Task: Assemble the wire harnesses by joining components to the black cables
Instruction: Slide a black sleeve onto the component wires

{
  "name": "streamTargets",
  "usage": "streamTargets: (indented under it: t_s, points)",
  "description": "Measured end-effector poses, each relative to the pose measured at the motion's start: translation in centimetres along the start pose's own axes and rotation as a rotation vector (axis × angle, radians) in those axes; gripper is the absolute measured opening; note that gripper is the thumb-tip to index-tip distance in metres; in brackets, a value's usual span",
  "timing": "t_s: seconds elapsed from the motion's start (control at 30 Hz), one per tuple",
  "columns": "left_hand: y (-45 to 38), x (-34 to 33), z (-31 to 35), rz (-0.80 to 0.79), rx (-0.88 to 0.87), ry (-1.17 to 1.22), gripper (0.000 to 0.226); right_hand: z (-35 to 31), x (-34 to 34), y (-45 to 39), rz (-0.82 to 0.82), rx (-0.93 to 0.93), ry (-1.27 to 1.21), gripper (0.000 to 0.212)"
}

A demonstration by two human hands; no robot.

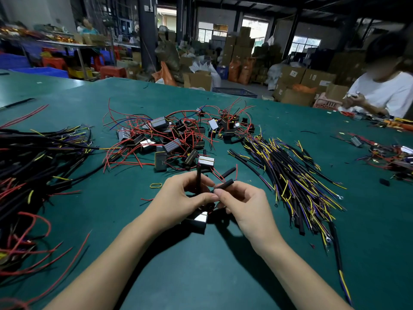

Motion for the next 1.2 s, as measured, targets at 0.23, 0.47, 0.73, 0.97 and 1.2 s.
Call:
streamTargets:
  t_s: [0.23,0.47,0.73,0.97,1.2]
  points:
    - [0.1,0.2,0.2,0.044,0.016,0.022,0.004,-0.6,1.8,-0.4,0.102,-0.015,-0.060,0.008]
    - [0.0,0.3,-0.4,-0.016,0.009,-0.080,0.009,-2.0,2.8,-0.7,0.165,0.127,0.002,0.014]
    - [-0.1,-0.1,0.8,-0.041,-0.047,-0.002,0.020,-2.1,2.5,-0.8,0.151,0.145,0.064,0.013]
    - [0.1,-0.9,1.9,0.018,-0.007,0.216,0.008,-2.1,1.9,-0.5,0.133,0.142,0.052,0.010]
    - [0.1,-1.4,1.3,-0.009,0.018,0.131,0.010,-1.1,2.2,-0.5,0.172,0.052,0.062,0.012]
Point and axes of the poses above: each hand's wrist, its own y-axis away from the middle knuckle, its own x-axis out of the back of the hand, z = x × y, the point moved 8 cm from there along -y, towards the middle knuckle, and after that the axes turned 15 degrees about z, right-handed, at the moved point
